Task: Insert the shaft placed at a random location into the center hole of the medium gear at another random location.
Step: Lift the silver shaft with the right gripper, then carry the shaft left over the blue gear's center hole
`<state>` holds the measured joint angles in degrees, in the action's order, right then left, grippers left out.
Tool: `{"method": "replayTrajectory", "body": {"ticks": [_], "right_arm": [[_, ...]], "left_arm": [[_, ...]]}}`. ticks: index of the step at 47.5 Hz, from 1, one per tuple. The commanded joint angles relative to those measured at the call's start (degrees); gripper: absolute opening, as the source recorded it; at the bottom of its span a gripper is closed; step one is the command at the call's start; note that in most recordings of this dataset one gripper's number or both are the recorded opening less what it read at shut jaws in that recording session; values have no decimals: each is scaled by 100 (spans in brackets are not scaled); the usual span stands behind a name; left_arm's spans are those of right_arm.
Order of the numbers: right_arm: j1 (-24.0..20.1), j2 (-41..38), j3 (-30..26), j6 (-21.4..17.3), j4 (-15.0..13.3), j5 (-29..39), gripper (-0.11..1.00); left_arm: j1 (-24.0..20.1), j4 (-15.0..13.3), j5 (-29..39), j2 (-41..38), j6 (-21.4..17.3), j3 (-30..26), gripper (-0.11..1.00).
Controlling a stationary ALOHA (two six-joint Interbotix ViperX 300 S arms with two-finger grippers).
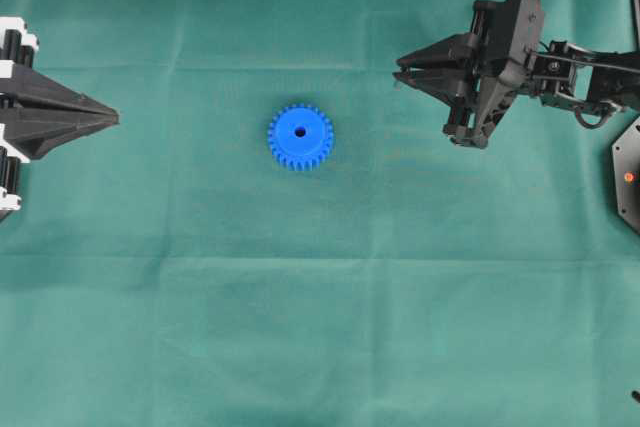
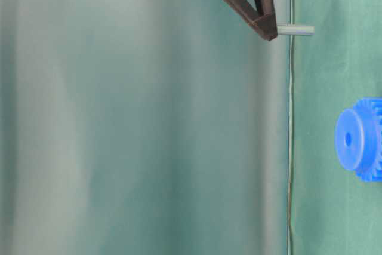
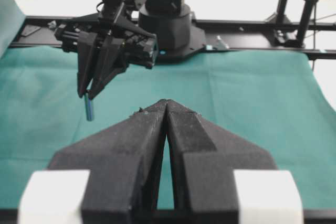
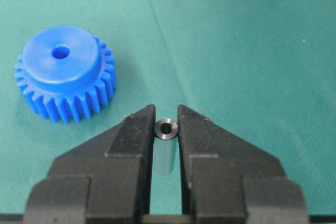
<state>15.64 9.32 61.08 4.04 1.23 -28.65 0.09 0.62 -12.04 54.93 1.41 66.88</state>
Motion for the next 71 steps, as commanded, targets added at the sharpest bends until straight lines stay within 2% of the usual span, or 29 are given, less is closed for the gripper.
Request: {"method": "replayTrajectory", "body": {"ticks": [1, 15, 23, 38, 52, 71], "right_arm": [[0, 105, -114, 44, 9, 9, 13], [-26, 97, -132, 35, 0, -26, 13], [-220, -26, -272, 18, 26, -79, 13], [-633, -615, -1002, 9, 88, -70, 13], [-826, -1081, -1723, 9, 88, 18, 13], [-1002, -1389, -2241, 9, 88, 211, 13]], "left_arm": [[9, 18, -18, -53, 9, -79, 0], [9, 18, -18, -53, 0, -79, 0], [9, 9, -18, -62, 9, -88, 0], [9, 18, -18, -62, 9, -79, 0], [9, 18, -18, -53, 9, -79, 0], [9, 18, -9, -53, 0, -79, 0]]}}
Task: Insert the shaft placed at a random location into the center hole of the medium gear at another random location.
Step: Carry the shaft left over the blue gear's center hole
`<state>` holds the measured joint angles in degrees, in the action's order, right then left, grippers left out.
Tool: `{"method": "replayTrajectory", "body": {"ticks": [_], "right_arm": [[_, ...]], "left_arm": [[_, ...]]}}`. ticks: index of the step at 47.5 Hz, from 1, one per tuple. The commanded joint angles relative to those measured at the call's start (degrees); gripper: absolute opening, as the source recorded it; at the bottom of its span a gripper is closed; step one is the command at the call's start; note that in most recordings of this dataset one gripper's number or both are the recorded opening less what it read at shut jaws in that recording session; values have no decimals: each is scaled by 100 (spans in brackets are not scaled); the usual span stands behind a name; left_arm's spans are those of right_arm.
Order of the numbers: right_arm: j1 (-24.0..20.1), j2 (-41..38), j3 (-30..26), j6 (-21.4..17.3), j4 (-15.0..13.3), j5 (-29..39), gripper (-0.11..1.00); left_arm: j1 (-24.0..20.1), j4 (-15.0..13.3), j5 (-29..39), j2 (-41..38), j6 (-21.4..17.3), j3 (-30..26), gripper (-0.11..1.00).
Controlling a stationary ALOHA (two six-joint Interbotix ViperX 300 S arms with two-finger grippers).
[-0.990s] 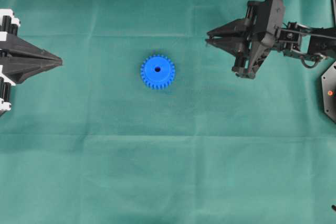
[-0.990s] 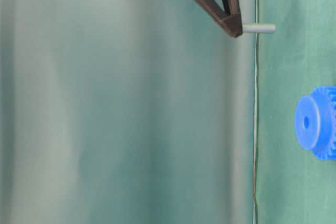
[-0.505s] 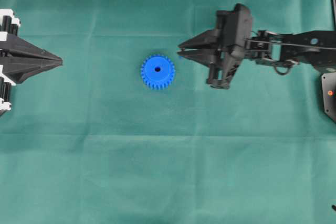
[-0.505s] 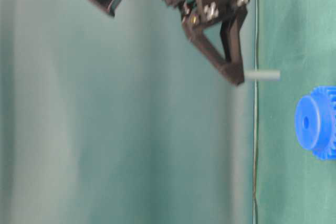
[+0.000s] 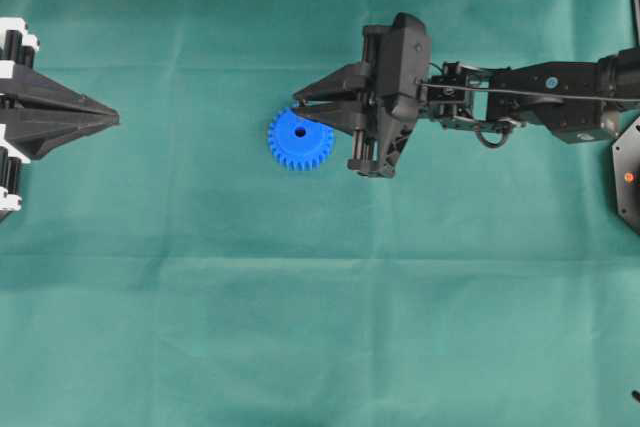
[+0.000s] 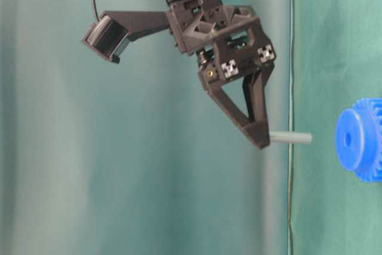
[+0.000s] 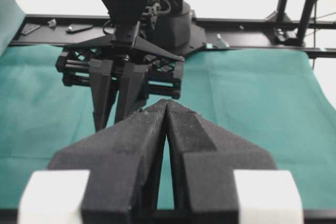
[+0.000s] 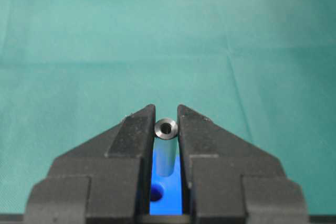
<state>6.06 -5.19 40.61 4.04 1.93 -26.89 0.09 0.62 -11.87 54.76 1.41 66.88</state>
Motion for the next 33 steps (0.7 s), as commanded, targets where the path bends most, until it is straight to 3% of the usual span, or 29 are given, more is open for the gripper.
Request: {"method": "replayTrajectory", "body": {"ticks": [1, 33], "right_arm": [[-53, 53, -202, 9, 18, 53, 13], [-62, -88, -220, 9, 26, 114, 13]], "left_arm": [[9, 9, -35, -44, 9, -79, 0], [9, 18, -35, -44, 0, -79, 0]]}}
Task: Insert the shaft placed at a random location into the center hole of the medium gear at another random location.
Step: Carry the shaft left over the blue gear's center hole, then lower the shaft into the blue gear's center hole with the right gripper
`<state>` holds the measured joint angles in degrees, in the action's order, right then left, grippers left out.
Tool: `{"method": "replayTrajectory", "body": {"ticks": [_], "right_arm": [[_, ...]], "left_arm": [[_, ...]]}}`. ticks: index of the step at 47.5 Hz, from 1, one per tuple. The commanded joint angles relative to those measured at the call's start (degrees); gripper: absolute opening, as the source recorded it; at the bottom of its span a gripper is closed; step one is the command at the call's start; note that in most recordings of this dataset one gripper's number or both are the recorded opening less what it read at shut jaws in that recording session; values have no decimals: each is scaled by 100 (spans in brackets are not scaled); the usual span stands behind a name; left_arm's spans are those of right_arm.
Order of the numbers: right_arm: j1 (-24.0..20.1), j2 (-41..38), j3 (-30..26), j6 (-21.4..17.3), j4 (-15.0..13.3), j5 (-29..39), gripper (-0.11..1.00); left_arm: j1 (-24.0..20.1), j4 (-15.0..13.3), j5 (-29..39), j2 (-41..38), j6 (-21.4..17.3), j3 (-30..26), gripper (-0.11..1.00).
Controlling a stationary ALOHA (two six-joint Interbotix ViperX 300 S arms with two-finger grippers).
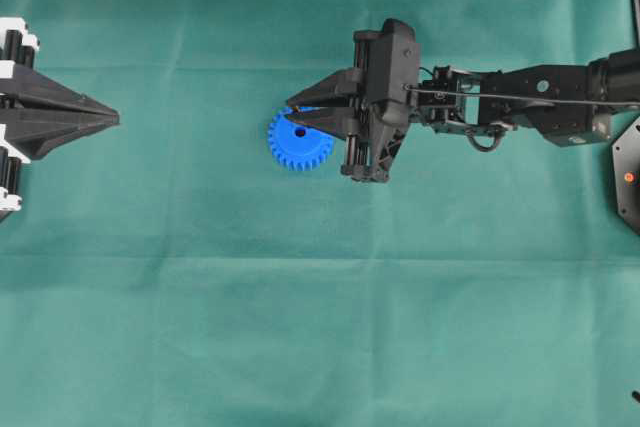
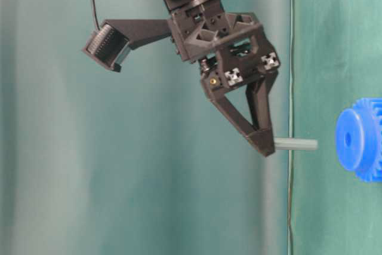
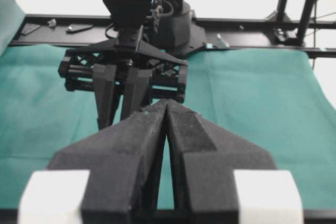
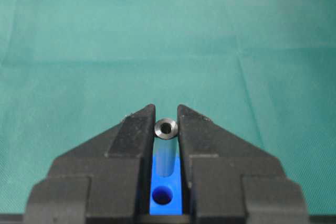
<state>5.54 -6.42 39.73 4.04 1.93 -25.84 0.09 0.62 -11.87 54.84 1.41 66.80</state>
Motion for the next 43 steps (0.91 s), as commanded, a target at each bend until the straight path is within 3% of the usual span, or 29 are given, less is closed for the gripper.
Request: {"method": "replayTrajectory", "body": {"ticks": [1, 43], "right_arm": [[-9, 9, -141, 9, 26, 9, 13], [-9, -369, -149, 9, 114, -132, 13]], "left_arm": [[9, 18, -26, -44, 0, -70, 0], [9, 9, -26, -53, 9, -70, 0]]}}
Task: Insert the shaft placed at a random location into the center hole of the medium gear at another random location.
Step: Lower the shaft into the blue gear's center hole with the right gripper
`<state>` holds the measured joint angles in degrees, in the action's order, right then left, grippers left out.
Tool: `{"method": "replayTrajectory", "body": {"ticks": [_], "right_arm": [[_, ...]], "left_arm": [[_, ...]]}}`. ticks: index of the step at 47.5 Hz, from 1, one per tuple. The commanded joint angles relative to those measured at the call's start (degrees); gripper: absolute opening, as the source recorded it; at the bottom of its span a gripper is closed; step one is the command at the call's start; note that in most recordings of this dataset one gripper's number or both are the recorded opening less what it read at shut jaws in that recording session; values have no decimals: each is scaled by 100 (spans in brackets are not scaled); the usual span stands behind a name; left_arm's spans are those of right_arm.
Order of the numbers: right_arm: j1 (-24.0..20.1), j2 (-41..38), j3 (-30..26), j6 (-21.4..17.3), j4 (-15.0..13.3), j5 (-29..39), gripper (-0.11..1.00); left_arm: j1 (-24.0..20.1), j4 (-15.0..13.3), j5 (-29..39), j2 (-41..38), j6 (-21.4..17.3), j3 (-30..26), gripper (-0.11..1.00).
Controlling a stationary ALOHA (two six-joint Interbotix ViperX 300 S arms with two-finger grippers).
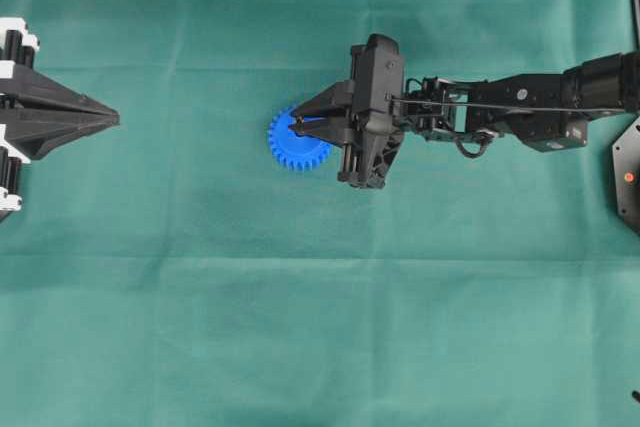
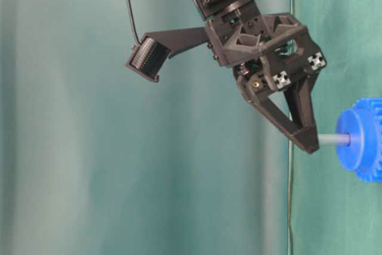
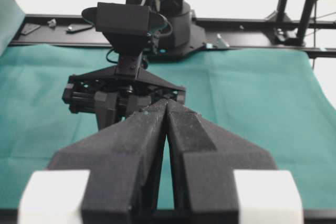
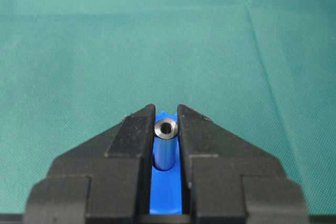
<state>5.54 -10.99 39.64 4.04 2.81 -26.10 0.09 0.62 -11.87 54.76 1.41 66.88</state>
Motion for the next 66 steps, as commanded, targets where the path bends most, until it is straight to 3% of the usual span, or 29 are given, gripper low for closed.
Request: {"method": "replayTrajectory", "body": {"ticks": [1, 66], "right_arm": [[-9, 88, -141, 9, 35, -105, 13], [-18, -378, -158, 0, 105, -185, 13]], "left_arm": [[9, 9, -26, -44, 9, -79, 0], [9, 9, 9, -44, 9, -79, 0]]}}
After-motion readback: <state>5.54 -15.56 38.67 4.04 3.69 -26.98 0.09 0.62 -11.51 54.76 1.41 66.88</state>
